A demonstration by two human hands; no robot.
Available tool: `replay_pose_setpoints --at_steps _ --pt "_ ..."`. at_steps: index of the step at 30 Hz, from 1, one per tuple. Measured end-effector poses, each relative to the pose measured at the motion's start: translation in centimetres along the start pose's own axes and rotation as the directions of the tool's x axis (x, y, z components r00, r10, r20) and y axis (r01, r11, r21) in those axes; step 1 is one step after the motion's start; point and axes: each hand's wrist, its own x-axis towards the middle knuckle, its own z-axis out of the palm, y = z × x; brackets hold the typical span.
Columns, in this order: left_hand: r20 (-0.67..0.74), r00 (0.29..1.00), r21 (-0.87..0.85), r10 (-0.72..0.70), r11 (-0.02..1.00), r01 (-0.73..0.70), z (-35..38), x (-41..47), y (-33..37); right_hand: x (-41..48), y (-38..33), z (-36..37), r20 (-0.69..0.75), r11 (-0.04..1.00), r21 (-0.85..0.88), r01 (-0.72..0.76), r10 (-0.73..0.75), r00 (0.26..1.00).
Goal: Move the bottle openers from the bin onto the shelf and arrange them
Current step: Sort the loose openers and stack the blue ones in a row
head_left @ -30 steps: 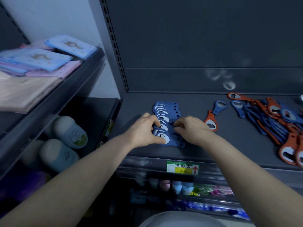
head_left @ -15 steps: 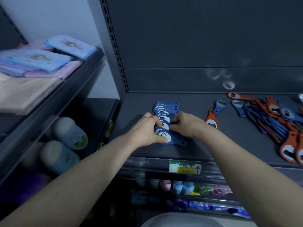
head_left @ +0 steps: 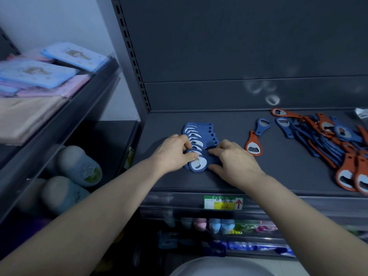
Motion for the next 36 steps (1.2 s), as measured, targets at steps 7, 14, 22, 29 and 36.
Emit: replay_pose_setpoints --at_steps 7,14,22,29,36 --pt "0.079 0.997 0.092 0.01 0.996 -0.017 -0.1 -0.2 0.7 -0.1 0.3 0.2 -0.073 0.993 -0.116 0.039 -0.048 0.996" --pt "0.129 0.992 -0.109 -0.006 0.994 0.02 -0.7 0.2 0.7 -0.7 0.0 0.8 -0.101 0.973 -0.211 0.094 -0.117 0.988" --pt "-0.014 0.999 -0.082 0.034 0.996 -0.035 0.3 2.2 1.2 -0.5 0.3 1.7 -0.164 0.943 -0.332 0.032 -0.09 0.982" --pt "-0.096 0.994 -0.045 0.044 0.998 -0.049 0.4 2.6 1.1 -0.9 0.6 2.2 -0.217 0.968 -0.25 0.007 -0.063 0.974" --pt "0.142 0.972 0.08 0.187 0.977 -0.199 -0.6 1.0 1.2 -0.6 0.9 0.5 -0.115 0.996 -0.008 -0.091 0.09 0.989"
